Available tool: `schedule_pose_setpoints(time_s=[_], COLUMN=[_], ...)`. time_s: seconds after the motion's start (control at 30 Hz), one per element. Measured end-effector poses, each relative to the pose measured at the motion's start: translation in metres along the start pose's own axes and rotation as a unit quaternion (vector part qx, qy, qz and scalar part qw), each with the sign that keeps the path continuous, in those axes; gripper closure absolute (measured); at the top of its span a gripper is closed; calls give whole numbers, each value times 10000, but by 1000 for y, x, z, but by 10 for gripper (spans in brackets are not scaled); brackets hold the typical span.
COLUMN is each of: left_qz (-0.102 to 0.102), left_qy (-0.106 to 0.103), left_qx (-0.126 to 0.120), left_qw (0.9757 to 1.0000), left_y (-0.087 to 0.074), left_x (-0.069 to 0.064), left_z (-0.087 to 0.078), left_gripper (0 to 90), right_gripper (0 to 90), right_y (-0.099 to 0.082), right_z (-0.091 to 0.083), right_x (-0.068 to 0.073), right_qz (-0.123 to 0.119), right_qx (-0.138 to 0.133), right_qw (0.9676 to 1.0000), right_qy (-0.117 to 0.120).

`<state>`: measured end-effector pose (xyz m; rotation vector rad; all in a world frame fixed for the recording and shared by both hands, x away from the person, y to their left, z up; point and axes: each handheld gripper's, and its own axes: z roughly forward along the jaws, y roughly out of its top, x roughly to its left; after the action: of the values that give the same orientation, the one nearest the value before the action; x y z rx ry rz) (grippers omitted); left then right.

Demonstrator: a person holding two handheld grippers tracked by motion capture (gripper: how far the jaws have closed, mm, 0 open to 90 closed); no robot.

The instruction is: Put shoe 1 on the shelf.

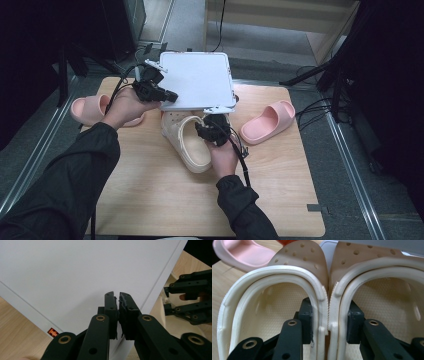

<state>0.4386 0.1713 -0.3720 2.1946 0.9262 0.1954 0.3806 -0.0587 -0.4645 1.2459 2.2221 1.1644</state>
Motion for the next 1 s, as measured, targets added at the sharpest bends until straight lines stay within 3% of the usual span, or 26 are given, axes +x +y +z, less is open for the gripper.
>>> schedule_pose_setpoints(time_s=[0.27, 0.47, 0.67, 0.9, 1.0], left_qz=[-10, -7, -3, 9, 4], left_qy=[1, 19, 11, 22, 10], left_qx=[-34, -43, -31, -41, -45], left_qw=[10000, 10000, 10000, 10000, 10000], left_y=[-1, -1, -1, -1, -1], left_x=[0, -1, -1, -1, -1], left_z=[0, 0, 0, 0, 0], left_gripper=[843, 843, 843, 840, 841], right_gripper=[658, 656, 654, 627, 594], right_y=[2, -1, -4, -6, -9], right_z=[15, 22, 28, 27, 26], right_x=[-6, -2, -7, -6, -7], right_qz=[22, 0, 202, 199, 254], right_qx=[20, 64, 30, -28, -88], right_qw=[9997, 9995, 9995, 9989, 9993], right_qy=[-229, -317, -241, -413, -255])
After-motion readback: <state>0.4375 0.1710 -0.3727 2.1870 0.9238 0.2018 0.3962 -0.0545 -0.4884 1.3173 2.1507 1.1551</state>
